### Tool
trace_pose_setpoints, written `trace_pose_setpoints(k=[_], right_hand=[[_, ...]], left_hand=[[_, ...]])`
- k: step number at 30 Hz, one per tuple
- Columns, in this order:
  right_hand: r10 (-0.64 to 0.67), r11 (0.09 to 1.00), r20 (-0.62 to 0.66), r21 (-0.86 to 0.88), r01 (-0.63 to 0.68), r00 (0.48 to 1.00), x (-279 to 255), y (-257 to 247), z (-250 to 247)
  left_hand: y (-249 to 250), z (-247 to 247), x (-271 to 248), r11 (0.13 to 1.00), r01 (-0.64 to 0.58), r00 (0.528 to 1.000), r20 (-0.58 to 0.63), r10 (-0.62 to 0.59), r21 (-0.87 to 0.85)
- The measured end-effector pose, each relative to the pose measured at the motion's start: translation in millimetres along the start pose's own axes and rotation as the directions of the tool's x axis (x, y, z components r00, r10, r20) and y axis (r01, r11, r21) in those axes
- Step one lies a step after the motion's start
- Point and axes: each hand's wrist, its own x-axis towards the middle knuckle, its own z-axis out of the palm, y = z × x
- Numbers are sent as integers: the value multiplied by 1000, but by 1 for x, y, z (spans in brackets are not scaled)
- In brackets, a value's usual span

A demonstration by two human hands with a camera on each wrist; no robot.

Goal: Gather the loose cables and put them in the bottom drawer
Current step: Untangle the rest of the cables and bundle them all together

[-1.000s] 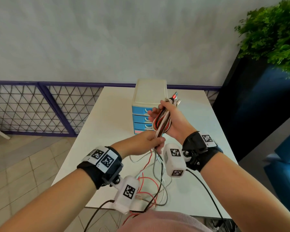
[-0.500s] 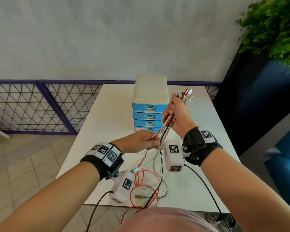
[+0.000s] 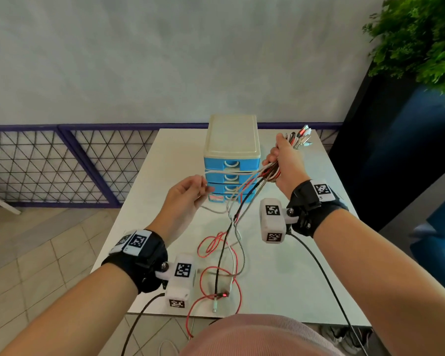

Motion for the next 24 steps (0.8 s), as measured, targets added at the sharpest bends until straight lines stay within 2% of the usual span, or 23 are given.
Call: trace_pose_setpoints(k=[1,3,6,9,11,12,16,18,21,23,24], right_hand=[[-7,1000,-10,-7,7,1000,1,-1,1],[-24,1000,-21,-9,23,1000,2,-4,2],[-45,999,-37,-12,45,998,5,-8,1],[-56,998,-61,-3,56,997,8,-13,2],[-73,997,-67,25,75,995,12,-19,2],[-80,996,-61,24,81,995,12,-22,2],[-96,995,-42,-23,95,994,11,-18,3],[-98,995,-28,-19,97,995,9,-15,3],[-103,994,-23,-29,102,994,7,-16,2],[-107,993,-19,-55,106,994,6,-15,1],[-109,992,-16,-71,108,994,5,-12,2]], left_hand=[[3,2,-1,998,-22,1000,22,21,56],[5,3,-2,943,-109,992,89,85,314],[5,-4,-2,702,-248,966,226,125,668],[-6,-9,-7,480,-327,928,372,0,814],[-17,-17,-11,351,-303,924,363,-117,886],[-22,-23,-13,315,-280,929,339,-149,907],[-28,-34,-9,280,-187,939,255,-230,942],[-28,-36,-8,309,-112,937,204,-284,944],[-28,-46,-6,363,-31,951,139,-275,931],[-28,-48,-4,325,19,956,79,-284,946],[-29,-47,-2,256,39,953,41,-301,966]])
